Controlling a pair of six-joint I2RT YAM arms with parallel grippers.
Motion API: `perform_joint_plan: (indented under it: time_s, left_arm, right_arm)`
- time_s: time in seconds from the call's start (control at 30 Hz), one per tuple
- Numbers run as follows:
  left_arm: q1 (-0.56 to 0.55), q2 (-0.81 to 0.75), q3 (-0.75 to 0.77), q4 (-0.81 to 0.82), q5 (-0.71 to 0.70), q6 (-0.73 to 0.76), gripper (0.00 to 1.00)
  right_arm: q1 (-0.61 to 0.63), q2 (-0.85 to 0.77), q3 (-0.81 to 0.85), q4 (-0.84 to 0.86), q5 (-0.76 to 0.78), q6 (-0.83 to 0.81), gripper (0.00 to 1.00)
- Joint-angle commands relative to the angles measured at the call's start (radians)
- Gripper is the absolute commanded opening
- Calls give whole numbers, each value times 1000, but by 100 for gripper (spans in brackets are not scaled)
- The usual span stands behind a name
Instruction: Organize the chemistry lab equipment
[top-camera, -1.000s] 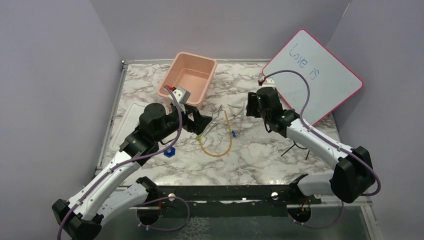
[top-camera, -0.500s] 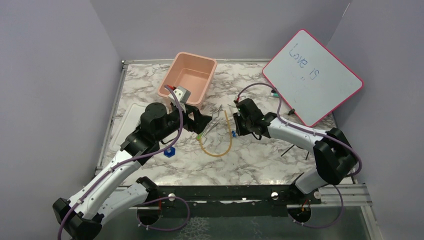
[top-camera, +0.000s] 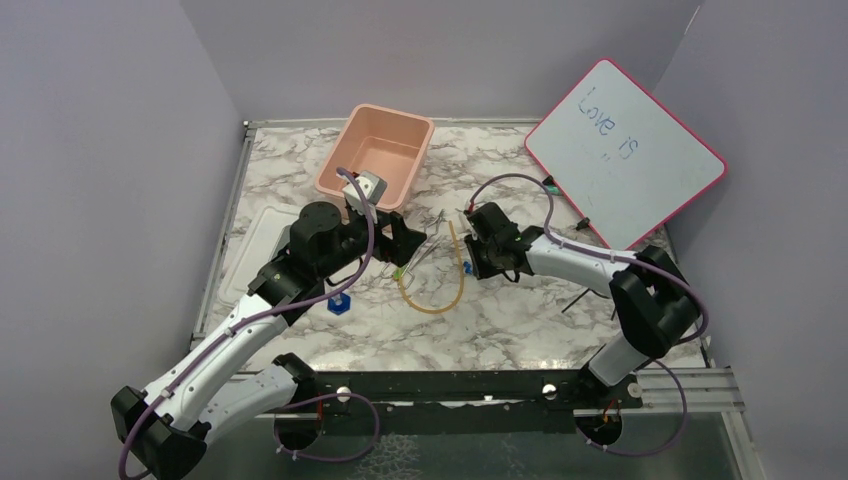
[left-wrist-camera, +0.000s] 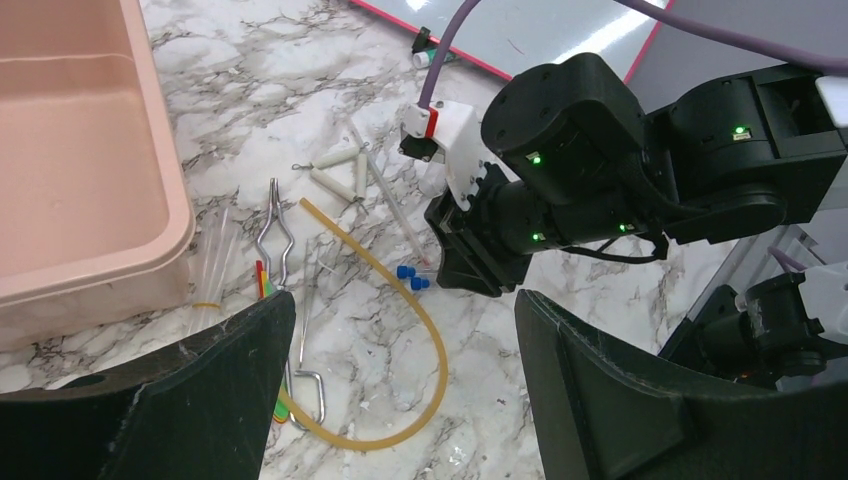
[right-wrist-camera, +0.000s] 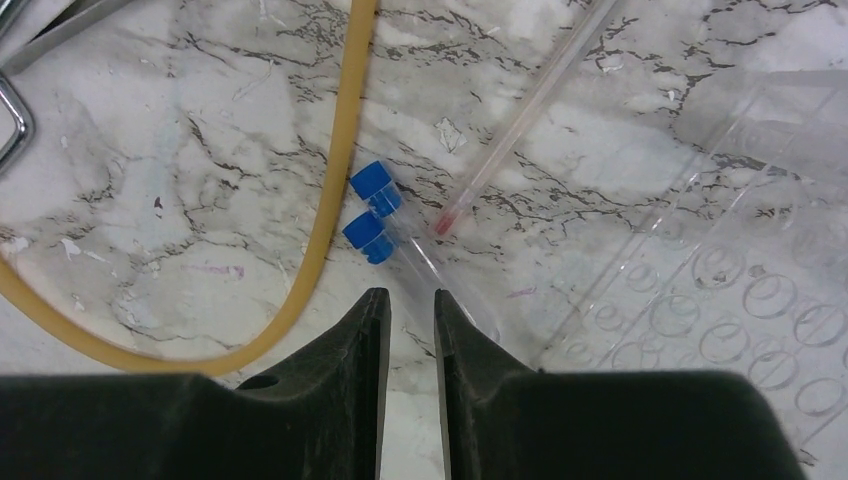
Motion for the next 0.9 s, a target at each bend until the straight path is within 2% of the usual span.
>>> perform_joint_plan:
  time_s: [0.0, 0.53, 0.7, 0.87]
  left_arm:
    - [-2, -4, 6, 5, -7, -7, 83]
    - [-2, -5, 5, 5, -7, -8, 83]
    - [-2, -2, 6, 5, -7, -8, 83]
    - [-2, 3, 7, 5, -10, -8, 83]
  right_arm:
    - [10, 23, -9, -6, -30, -11, 24]
    - [26, 103, 3, 1, -34, -47, 31]
    - [34, 131, 14, 8, -40, -92, 30]
    - [38, 128, 28, 12, -27, -103, 21]
